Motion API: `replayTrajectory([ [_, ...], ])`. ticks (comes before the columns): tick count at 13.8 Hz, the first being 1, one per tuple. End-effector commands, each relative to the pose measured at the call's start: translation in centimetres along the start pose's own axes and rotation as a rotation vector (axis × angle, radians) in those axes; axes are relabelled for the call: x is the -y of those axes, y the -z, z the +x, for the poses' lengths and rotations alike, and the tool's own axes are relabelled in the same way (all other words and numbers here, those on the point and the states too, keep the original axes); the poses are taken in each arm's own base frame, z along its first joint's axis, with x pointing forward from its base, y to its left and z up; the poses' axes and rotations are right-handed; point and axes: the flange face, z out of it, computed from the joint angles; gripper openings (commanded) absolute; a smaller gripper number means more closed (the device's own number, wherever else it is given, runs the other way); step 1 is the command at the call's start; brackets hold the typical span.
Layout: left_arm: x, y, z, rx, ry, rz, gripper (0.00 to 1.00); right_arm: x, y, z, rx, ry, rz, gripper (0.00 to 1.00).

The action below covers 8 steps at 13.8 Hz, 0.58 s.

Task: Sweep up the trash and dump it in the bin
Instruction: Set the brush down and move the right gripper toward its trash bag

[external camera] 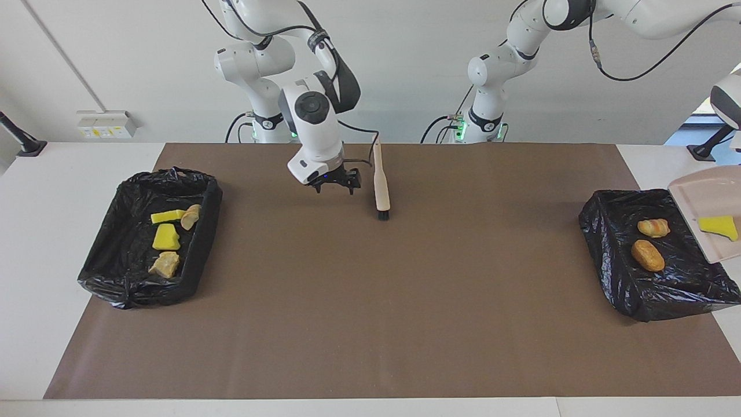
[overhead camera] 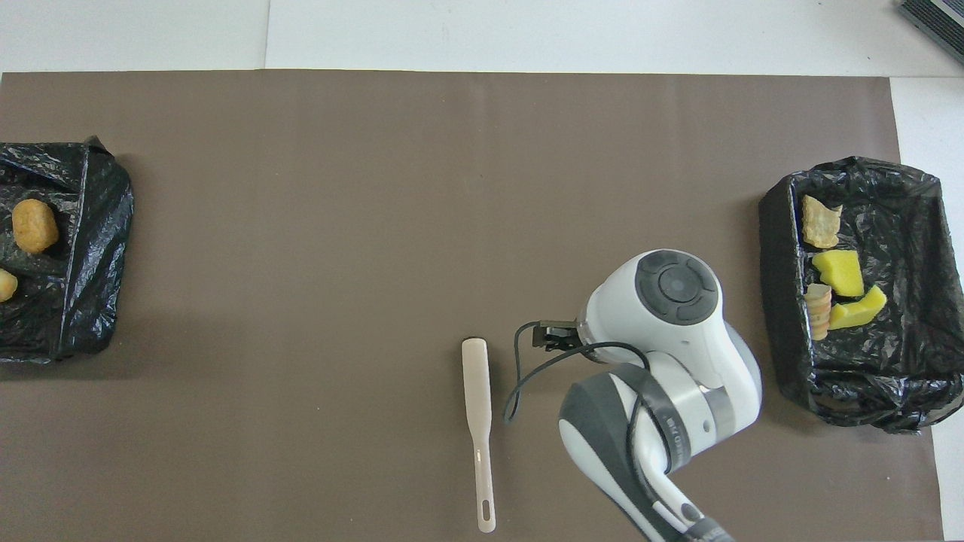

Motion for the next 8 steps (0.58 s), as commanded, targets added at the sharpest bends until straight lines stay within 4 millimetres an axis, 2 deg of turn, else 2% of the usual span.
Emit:
replayTrajectory([
  [1, -1.8, 1.6, 3.0, 0.049, 0.047, 0.017, 0.0, -4.8, 2.5, 3.3, -0.031, -0.061, -0.02, 1.0],
  [3, -1.5, 2.3, 3.4, 0.089, 0.036, 0.012, 0.0, -8.6, 3.9, 5.4, -0.06, -0.125, -0.027, 1.0],
  [4, -0.7, 4.0, 4.0, 0.156, 0.003, 0.033, 0.0, -9.9, 4.4, 6.0, -0.08, -0.131, -0.048, 1.0],
  [6, 0.0, 6.5, 5.3, 0.257, 0.052, 0.0, 0.0, -11.0, 5.7, 6.2, -0.127, -0.076, -0.113, 1.0],
  [7, -0.1, 7.0, 5.4, 0.291, 0.107, -0.015, 0.0, -12.0, 6.6, 6.2, -0.144, -0.067, -0.119, 1.0],
  [8, -0.4, 7.9, 4.4, 0.301, 0.131, -0.016, 0.0, -13.1, 7.7, 6.2, -0.162, -0.068, -0.116, 1.0],
])
